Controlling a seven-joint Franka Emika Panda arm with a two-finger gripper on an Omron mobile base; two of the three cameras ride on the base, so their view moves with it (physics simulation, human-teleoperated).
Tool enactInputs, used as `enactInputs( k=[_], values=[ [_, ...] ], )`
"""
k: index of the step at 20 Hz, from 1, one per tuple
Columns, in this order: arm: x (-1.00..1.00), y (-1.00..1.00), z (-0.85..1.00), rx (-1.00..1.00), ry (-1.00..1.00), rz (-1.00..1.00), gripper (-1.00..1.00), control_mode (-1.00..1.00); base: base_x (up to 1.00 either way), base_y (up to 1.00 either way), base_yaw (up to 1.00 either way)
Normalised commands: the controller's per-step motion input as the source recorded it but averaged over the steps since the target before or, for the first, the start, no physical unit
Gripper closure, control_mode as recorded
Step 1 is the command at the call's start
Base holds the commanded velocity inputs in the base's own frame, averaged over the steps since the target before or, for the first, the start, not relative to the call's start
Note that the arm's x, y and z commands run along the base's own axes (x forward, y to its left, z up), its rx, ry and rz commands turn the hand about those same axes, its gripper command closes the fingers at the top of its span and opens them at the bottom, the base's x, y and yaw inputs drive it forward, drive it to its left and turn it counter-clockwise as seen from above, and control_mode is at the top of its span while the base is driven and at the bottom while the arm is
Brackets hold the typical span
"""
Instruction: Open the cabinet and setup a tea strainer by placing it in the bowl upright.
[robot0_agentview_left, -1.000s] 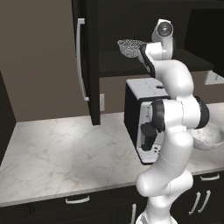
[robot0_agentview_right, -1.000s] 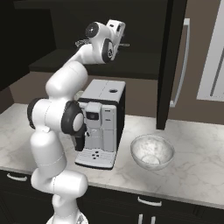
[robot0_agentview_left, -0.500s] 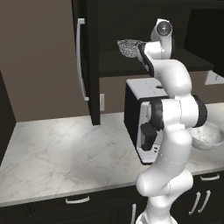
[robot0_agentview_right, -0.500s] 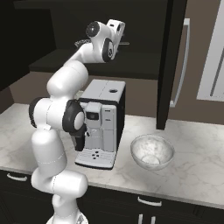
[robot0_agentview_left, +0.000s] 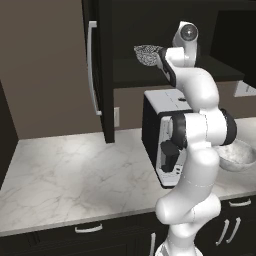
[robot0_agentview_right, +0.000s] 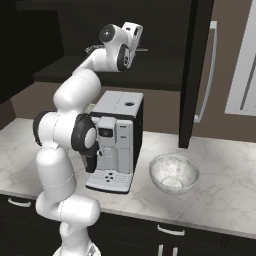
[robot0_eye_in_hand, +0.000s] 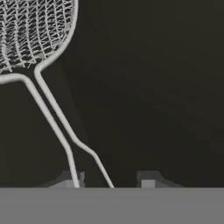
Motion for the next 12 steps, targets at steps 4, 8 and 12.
enactInputs(
  k=[4,8,12],
  values=[
    [0.00,0.00,0.00,0.00,0.00,0.02,1.00,-1.00,0.00,0.00,0.00],
    [0.00,0.00,0.00,0.00,0.00,0.02,1.00,-1.00,0.00,0.00,0.00],
    [0.00,0.00,0.00,0.00,0.00,0.03,1.00,-1.00,0.00,0.00,0.00]
  ],
)
